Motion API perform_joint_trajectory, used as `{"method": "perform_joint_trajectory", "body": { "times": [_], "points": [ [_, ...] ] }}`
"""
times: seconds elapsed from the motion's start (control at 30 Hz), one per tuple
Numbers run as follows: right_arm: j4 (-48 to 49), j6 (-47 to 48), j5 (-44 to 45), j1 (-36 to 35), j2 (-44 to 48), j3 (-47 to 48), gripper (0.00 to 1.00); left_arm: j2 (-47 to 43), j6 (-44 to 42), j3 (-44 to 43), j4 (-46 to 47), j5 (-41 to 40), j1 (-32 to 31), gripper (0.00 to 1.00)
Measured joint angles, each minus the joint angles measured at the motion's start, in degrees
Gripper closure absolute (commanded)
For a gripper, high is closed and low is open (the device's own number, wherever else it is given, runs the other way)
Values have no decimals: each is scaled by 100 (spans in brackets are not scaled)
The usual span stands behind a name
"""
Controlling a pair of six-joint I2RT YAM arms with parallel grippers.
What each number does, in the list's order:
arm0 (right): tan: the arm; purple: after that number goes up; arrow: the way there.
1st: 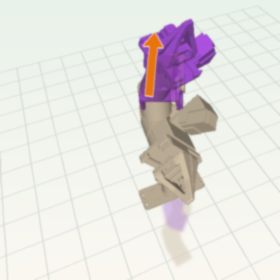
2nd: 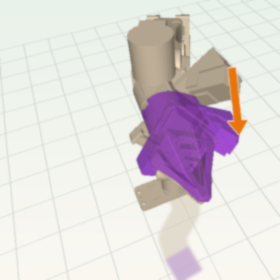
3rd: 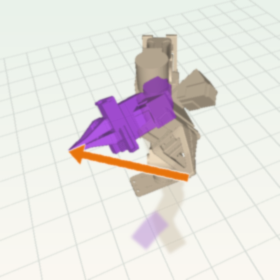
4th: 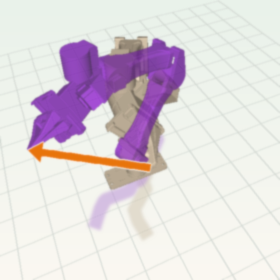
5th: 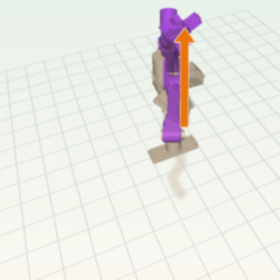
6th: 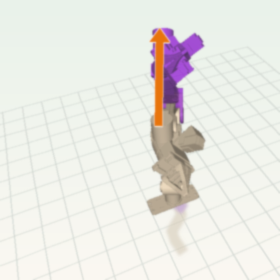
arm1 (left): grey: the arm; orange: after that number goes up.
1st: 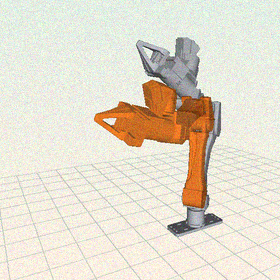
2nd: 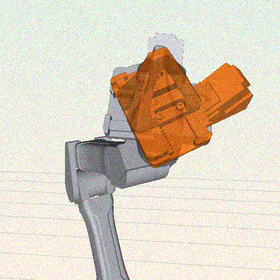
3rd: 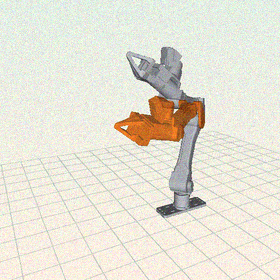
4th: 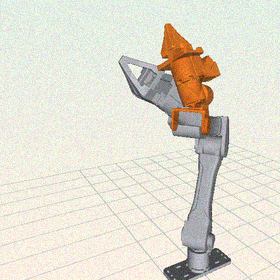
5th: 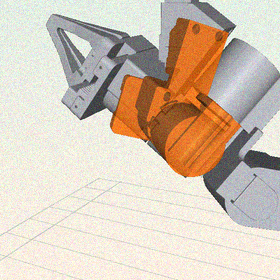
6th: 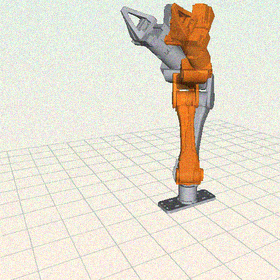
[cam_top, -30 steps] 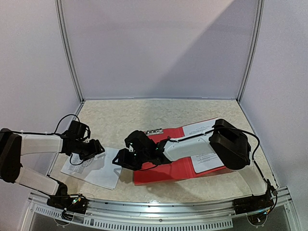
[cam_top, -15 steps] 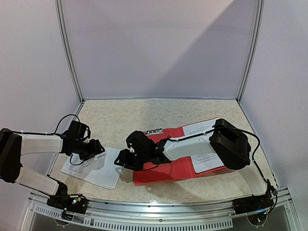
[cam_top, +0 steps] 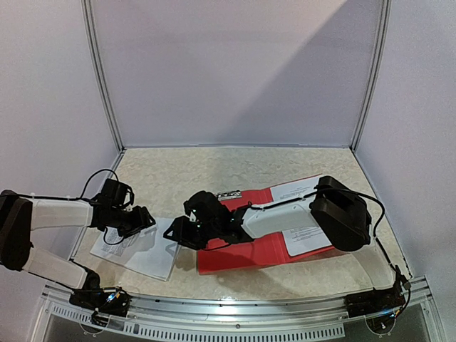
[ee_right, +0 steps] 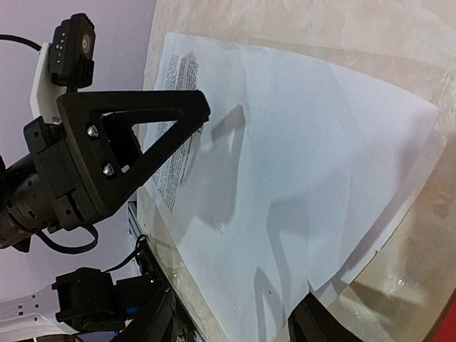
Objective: Put the files into the folder
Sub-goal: Pick up the file from the corner of the board, then pass from the right arm to the left
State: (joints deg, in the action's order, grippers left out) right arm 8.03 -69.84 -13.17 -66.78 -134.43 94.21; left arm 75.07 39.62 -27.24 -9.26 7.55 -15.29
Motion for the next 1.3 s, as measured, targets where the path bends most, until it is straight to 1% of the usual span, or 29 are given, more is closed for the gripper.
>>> {"method": "perform_joint_trajectory", "body": {
  "times": [0.17, 0.3, 0.53, 0.6, 0.7, 0.8, 0.83, 0.93, 1.03, 1.17, 1.23, 1.3],
  "points": [
    [79, -26, 0, -2, 0, -20, 48, 0, -15, 2, 13, 24, 0, 31],
    [101, -44, -2, -2, -4, -11, 55, 7, -20, 2, 22, 61, -2, 31],
    [-15, -35, 20, -2, -389, 439, 92, 2, -17, 2, 24, 90, 0, 31],
    [-68, -26, 42, -2, -457, 494, 100, -20, -20, 2, -9, 83, 0, 31],
    [-129, -20, 52, 4, -476, 494, 100, -160, -52, -11, -190, -11, -2, 30],
    [-63, 2, 59, 37, -470, 448, 100, -531, -63, -105, -442, -236, 0, 29],
    [57, 22, 66, 55, -437, 337, 100, -723, -63, -168, -525, -334, -2, 29],
    [264, 87, 144, 162, -168, -275, 100, -1279, -55, -433, -649, -601, 0, 32],
    [442, 133, 282, 404, 321, -994, 100, -1622, 2, -702, -601, -656, -2, 32],
    [944, 90, 428, 835, 1126, -1738, 100, -1541, 280, -903, -494, -356, -52, 32],
    [1305, 22, 568, 1008, 1550, -2114, 100, -1458, 533, -874, -448, -223, -181, 31],
    [1718, -72, 710, 1099, 1912, -2505, 100, -1471, 892, -699, -286, -140, -461, 29]
  ]
}}
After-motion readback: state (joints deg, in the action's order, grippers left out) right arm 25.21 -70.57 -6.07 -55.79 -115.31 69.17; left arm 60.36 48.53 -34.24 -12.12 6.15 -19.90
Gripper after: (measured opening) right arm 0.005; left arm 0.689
